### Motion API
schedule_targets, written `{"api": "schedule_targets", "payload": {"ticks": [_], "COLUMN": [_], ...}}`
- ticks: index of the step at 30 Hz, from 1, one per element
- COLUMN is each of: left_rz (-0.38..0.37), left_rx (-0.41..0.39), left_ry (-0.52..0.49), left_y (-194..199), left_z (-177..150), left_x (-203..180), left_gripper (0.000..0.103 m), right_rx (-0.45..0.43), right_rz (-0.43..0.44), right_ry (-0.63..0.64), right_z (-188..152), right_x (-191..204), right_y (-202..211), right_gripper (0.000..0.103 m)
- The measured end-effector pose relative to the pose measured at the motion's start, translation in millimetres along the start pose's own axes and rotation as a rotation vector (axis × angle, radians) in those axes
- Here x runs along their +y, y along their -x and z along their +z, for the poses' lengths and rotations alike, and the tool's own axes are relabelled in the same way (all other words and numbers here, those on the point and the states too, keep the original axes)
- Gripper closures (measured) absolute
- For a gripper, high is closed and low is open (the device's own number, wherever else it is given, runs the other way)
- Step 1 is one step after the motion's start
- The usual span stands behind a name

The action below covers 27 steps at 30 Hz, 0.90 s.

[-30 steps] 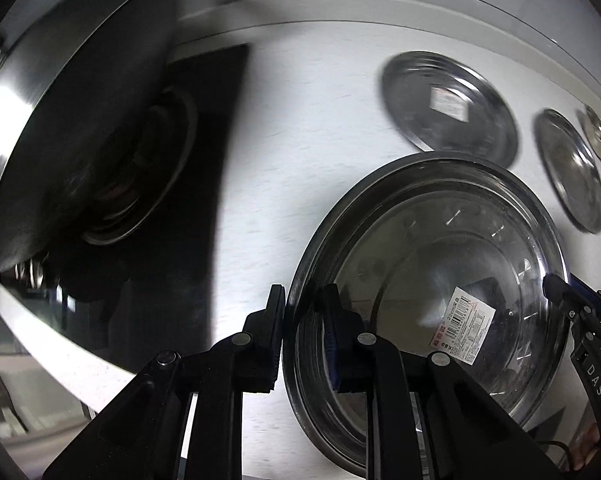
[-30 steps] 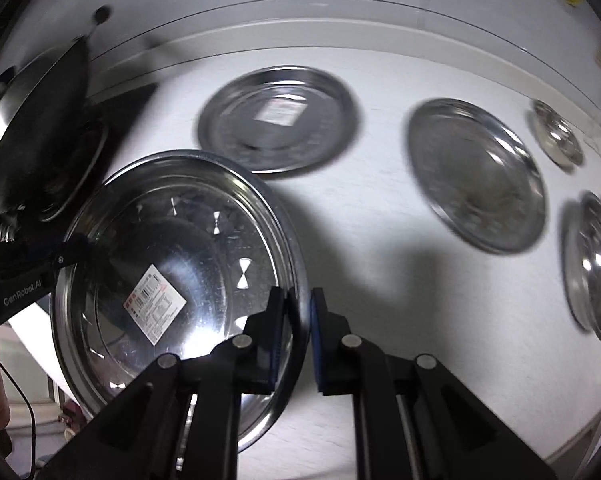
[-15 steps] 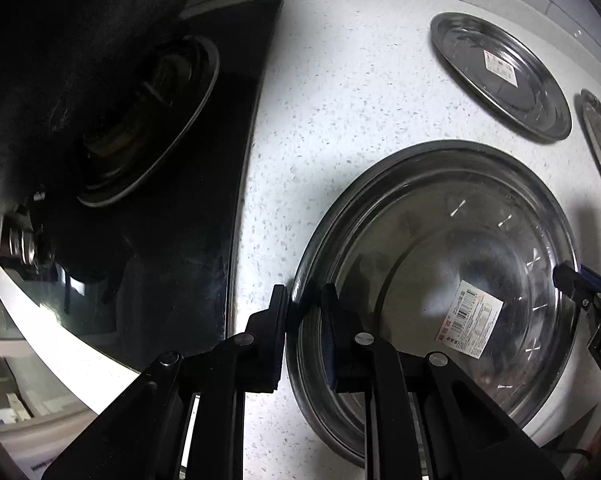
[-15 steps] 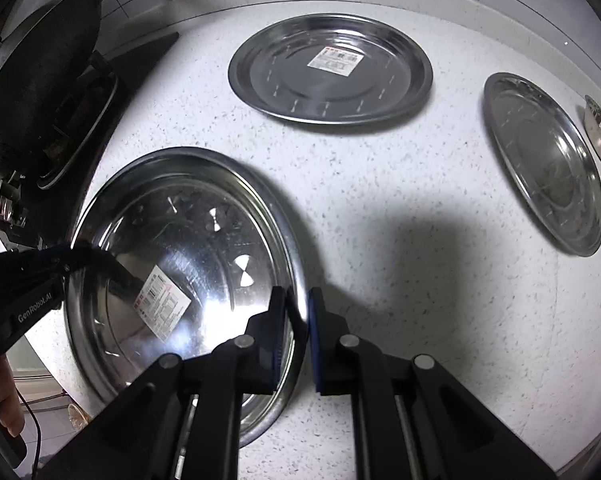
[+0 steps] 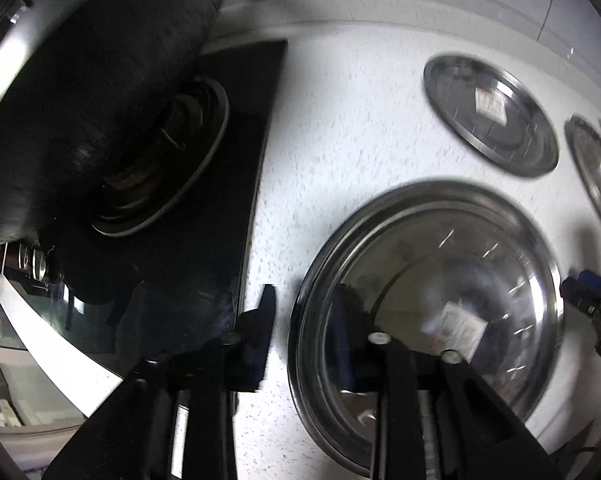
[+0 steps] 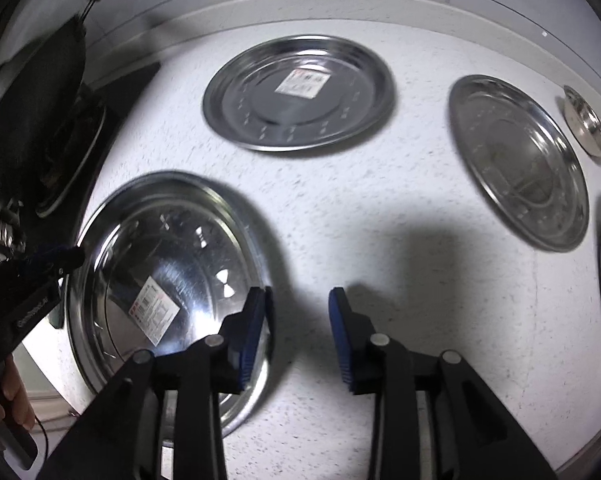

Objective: Organize plates and bowls

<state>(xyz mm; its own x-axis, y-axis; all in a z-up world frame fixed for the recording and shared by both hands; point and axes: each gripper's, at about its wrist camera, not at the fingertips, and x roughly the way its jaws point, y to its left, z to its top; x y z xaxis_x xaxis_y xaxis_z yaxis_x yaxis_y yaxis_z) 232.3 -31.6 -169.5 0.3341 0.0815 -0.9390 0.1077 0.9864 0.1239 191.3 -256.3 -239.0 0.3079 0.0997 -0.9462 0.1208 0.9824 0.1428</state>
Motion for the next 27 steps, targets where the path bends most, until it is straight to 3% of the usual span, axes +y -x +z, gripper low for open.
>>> {"api": "schedule_targets", "payload": {"ticks": [2, 4, 6, 11, 16, 19, 27], "left_rz": [-0.008, -0.04, -0.088, -0.201, -0.349, -0.375, -0.352], "left_rx": [-0.033, -0.068, -0.088, -0.108, -0.077, -0.078, -0.079], "left_ry": [0.006, 0.008, 0.007, -0.04, -0.1, -0.162, -0.332], "left_y": [11.9, 29.9, 43.9, 63.8, 67.0, 66.8, 53.6], "left_z": [1.5, 8.5, 17.6, 39.4, 63.9, 79.0, 131.3], "left_x": [-6.6, -12.2, -17.2, -50.4, -111.4, -153.4, -257.3], "left_gripper": [0.065, 0.051, 0.045, 0.043, 0.029, 0.028, 0.025], "right_rx": [-0.01, -0.033, -0.066, -0.169, -0.24, -0.261, -0.262], "right_rz": [0.012, 0.012, 0.004, -0.021, -0.047, -0.052, -0.052], "right_ry": [-0.034, -0.074, -0.126, -0.275, -0.397, -0.451, -0.568], "right_z": [0.8, 1.1, 2.2, 9.2, 15.0, 18.0, 36.5], "right_x": [-9.3, -22.4, -39.5, -94.3, -148.7, -174.1, -228.4], "right_y": [7.6, 19.2, 32.7, 72.9, 97.3, 100.7, 80.8], "right_gripper": [0.071, 0.071, 0.071, 0.071, 0.066, 0.061, 0.053]}}
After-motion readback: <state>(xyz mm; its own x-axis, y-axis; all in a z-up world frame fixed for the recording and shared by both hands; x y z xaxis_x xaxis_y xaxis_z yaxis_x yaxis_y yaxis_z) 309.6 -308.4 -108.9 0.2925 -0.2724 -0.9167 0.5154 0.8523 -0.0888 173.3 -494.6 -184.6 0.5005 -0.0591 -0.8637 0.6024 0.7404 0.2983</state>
